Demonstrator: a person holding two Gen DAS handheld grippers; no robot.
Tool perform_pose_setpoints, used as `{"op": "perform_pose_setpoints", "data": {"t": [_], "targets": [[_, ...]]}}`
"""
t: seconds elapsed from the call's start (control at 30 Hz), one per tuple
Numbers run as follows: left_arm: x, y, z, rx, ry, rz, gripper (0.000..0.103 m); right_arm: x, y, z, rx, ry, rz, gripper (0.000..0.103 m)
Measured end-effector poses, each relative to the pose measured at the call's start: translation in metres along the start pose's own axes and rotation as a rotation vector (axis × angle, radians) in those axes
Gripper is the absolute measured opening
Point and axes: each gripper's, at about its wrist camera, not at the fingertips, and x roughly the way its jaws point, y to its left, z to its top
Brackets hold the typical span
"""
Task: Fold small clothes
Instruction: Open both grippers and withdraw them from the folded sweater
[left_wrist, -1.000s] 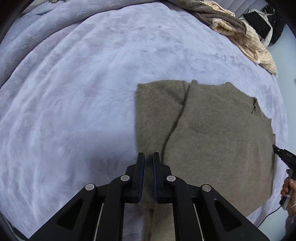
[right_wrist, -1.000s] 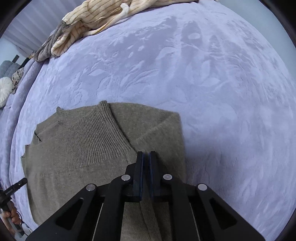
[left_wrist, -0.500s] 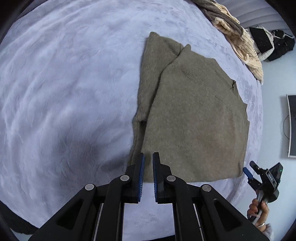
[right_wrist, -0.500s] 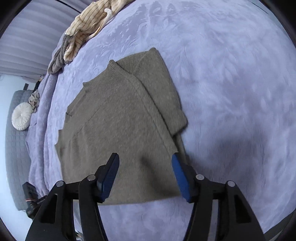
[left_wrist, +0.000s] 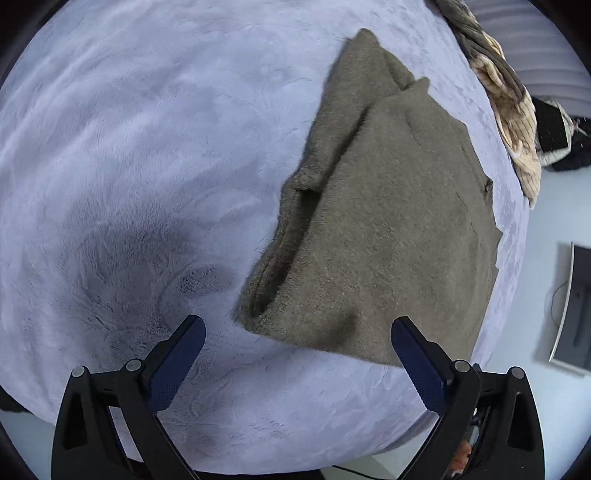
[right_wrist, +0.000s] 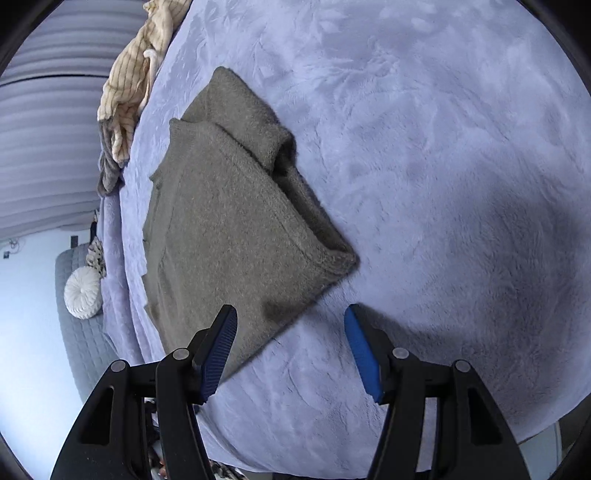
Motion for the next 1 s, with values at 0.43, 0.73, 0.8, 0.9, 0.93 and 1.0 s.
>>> {"op": "perform_pose_setpoints", "data": {"t": [0.43, 0.73, 0.8, 0.9, 0.93, 1.0], "targets": [[0.002, 0.005, -0.014, 0.129, -0.1, 0.112, 0.021, 0.014, 0.016, 0.02, -0.176, 0.057, -0.186, 0.008], [-0.003, 0.008, -0.023, 0.2, -0.127, 0.159, 0.021, 0.03, 0.027, 0.015, -0.33, 0.092, -0.342, 0.009], [-0.008, 0.005, -0.025, 0.225, -0.139, 0.181, 0.021, 0.024, 0.032, 0.007, -0.323, 0.093, -0.358, 0.01], [-0.013, -0.001, -0.029, 0.271, -0.152, 0.218, 0.021, 0.02, 0.04, -0.013, -0.333, 0.114, -0.331, 0.013], [-0.014, 0.0, -0.03, 0.28, -0.151, 0.222, 0.021, 0.019, 0.042, -0.022, -0.337, 0.123, -0.317, 0.013], [-0.019, 0.002, -0.032, 0.289, -0.148, 0.222, 0.021, 0.028, 0.05, -0.046, -0.359, 0.17, -0.298, 0.013]]}}
